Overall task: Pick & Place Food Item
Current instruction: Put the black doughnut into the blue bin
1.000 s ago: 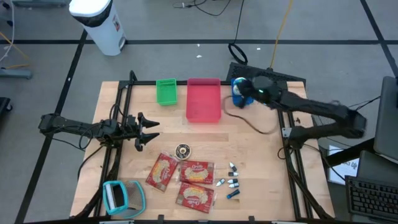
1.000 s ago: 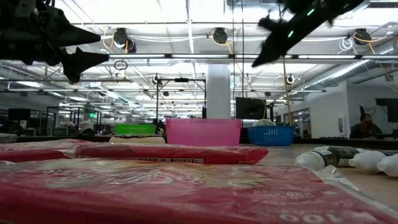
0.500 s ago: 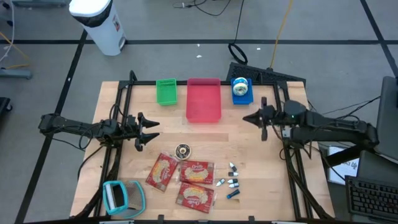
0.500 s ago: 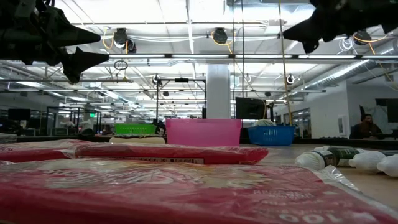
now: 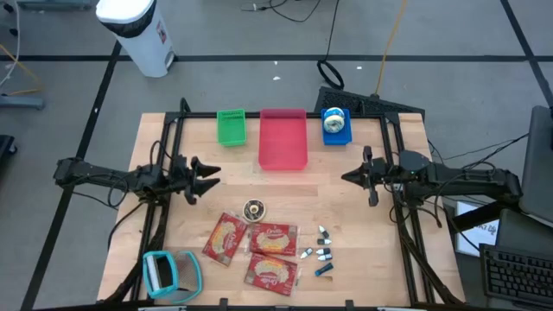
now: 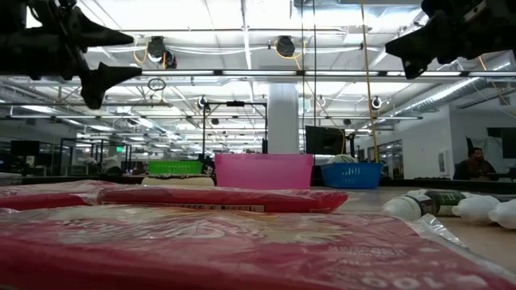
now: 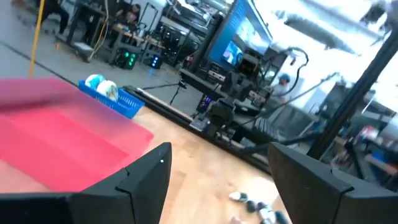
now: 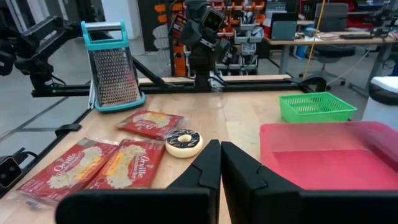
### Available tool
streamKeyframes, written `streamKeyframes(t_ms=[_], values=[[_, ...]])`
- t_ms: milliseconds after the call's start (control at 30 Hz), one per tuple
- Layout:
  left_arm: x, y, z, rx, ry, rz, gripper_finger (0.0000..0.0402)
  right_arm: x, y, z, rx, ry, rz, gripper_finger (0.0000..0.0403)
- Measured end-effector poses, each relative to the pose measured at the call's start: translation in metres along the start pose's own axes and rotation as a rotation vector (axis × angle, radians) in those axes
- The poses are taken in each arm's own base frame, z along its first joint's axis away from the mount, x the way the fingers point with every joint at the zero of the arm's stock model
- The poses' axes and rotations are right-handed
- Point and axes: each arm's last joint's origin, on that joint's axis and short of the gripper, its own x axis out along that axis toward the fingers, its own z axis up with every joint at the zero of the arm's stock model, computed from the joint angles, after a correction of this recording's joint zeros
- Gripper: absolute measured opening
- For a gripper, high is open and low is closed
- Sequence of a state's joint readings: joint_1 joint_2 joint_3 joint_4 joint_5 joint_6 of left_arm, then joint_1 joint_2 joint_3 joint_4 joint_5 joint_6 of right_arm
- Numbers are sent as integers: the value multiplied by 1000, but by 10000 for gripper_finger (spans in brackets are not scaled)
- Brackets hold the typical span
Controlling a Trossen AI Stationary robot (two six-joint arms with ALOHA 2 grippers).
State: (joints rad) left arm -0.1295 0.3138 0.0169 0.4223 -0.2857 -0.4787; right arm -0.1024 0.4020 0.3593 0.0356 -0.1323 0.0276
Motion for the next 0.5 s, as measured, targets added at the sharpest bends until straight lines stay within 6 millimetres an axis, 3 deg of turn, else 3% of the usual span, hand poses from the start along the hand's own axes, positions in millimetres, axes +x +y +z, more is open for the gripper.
streamKeyframes(t_ms=[100, 233, 333, 500], values=[[2, -4, 3, -92, 36, -24, 269, 0, 0, 0, -8, -2, 0, 4], [15, -16, 4, -82, 250, 56, 269, 0, 0, 0, -14, -2, 0, 4], [34, -32, 4, -49, 422, 133, 269, 0, 0, 0, -17, -1, -1, 4], [73, -52, -17, 32, 678, 239, 269, 0, 0, 0, -34, -1, -4, 4]])
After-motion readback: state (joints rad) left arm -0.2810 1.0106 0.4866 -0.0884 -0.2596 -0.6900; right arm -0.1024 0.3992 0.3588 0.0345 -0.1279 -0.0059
